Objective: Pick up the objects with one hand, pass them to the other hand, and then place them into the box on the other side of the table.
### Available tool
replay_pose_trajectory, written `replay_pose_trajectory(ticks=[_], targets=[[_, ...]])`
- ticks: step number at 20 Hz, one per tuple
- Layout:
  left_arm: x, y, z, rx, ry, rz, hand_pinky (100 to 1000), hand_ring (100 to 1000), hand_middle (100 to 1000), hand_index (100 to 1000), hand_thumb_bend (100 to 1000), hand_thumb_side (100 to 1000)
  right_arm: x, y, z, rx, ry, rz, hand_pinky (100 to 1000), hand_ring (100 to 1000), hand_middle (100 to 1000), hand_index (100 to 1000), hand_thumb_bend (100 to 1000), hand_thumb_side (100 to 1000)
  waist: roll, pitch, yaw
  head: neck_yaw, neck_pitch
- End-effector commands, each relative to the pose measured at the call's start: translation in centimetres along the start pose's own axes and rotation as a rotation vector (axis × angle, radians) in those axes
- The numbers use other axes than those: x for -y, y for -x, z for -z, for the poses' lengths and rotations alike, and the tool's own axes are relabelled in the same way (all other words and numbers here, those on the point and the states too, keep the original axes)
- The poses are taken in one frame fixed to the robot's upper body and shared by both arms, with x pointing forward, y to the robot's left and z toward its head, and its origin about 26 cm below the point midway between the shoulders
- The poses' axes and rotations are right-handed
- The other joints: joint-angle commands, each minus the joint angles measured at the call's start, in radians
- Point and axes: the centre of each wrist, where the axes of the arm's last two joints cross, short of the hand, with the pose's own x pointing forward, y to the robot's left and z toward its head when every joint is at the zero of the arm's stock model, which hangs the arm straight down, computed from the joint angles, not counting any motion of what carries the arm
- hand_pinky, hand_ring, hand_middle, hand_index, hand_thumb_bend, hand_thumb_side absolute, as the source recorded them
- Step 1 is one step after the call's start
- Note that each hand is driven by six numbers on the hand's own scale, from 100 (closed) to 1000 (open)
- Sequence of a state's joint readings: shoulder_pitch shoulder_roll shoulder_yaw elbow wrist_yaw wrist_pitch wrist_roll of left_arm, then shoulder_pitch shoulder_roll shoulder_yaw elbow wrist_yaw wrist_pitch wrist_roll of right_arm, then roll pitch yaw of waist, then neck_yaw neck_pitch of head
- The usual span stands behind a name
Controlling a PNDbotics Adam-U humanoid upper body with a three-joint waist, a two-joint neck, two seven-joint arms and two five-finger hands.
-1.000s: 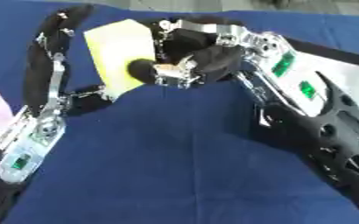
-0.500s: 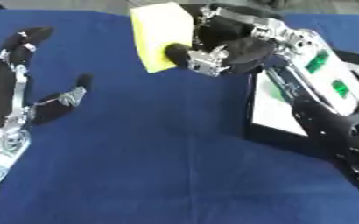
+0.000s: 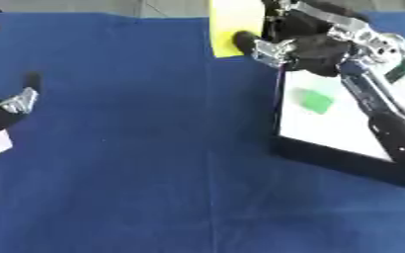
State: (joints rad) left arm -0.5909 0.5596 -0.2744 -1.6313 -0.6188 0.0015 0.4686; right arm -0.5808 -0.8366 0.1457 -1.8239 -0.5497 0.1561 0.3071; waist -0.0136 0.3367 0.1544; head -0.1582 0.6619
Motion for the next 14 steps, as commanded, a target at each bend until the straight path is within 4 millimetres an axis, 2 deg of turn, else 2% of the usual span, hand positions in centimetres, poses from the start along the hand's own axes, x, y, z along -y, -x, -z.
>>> replay_pose_trajectory(ticks=[1,7,14], targets=[[-3.0,0.5,0.8,-0.034,-0.064,0.004,852,783,753,852,228,525,2.1,-0.8,-1.7,-0.036,0.107,-0.104,938,978,594,602,100,238,0.005,-0.022,0.001,-0.017,-0.015],[-4.7,1.5,0.2,-0.15,-0.141,-0.046,863,797,764,858,183,570,3.5,1.4,-4.8,-0.16,0.311,-0.23,924,966,590,599,100,148,0.016,-0.017,0.001,-0.043,-0.038],[-5.7,2.3,-0.2,-0.218,-0.21,-0.05,865,796,763,858,178,593,4.0,3.6,-8.0,-0.294,0.475,-0.334,907,950,584,594,100,100,0.026,-0.011,-0.008,-0.087,-0.063]])
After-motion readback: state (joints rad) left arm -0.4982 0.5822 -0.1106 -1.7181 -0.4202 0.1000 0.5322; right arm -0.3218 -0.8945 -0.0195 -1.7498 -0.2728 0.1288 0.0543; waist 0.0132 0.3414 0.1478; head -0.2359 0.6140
